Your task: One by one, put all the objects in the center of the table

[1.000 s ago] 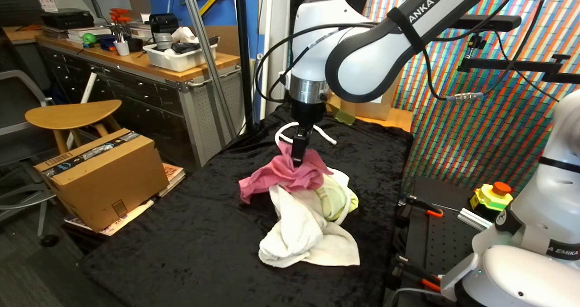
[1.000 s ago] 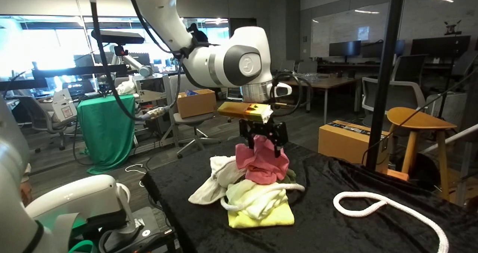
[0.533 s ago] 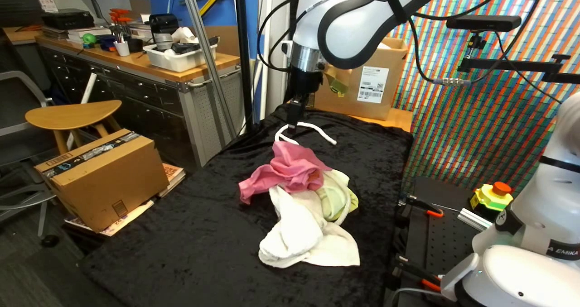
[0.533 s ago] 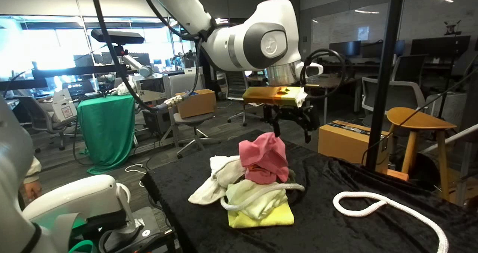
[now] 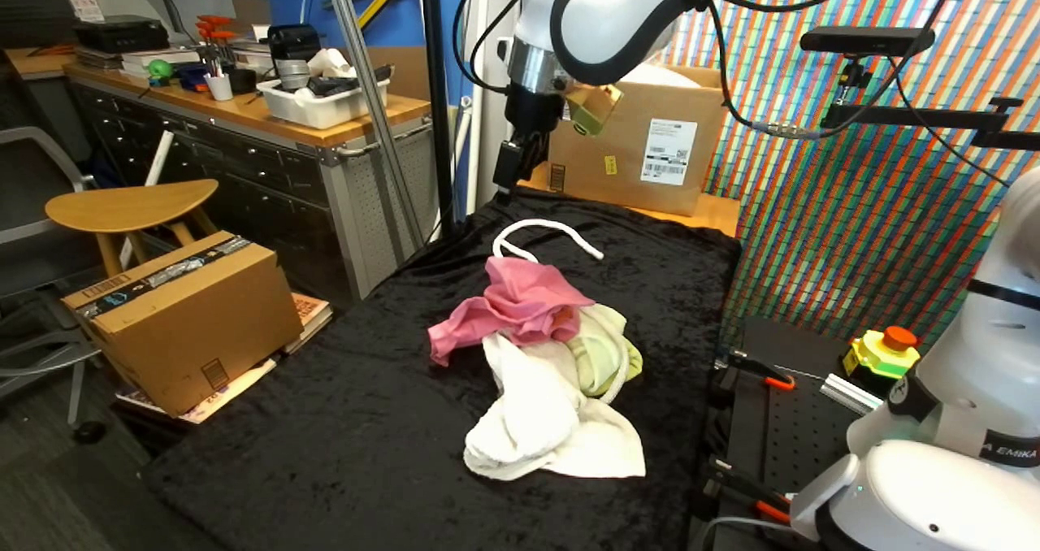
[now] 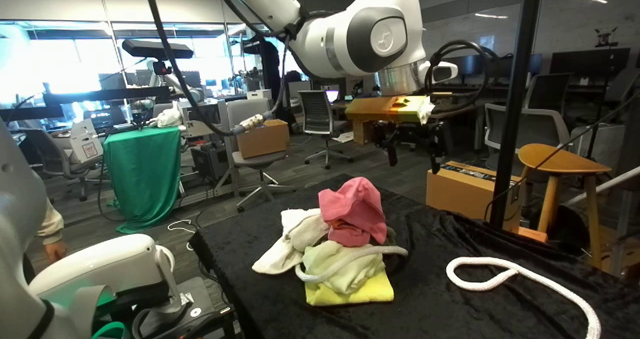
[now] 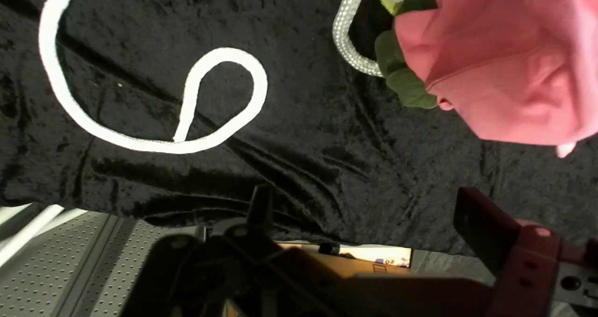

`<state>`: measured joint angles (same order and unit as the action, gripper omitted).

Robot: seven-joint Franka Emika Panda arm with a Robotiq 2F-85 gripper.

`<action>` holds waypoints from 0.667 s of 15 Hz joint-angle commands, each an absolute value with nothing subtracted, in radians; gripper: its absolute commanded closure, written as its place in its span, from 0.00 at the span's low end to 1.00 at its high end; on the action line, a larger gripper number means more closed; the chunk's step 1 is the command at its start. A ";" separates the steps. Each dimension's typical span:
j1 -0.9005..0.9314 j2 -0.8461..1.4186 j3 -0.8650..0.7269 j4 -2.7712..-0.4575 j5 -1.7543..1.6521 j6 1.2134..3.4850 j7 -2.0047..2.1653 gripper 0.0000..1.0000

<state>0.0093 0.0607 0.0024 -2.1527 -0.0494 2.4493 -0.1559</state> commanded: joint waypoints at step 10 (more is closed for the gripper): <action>-0.093 0.442 -0.067 -1.710 -0.085 2.280 -0.194 0.00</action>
<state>-0.0825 0.3359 -0.0653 -1.8482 -0.0707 2.3479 -0.1822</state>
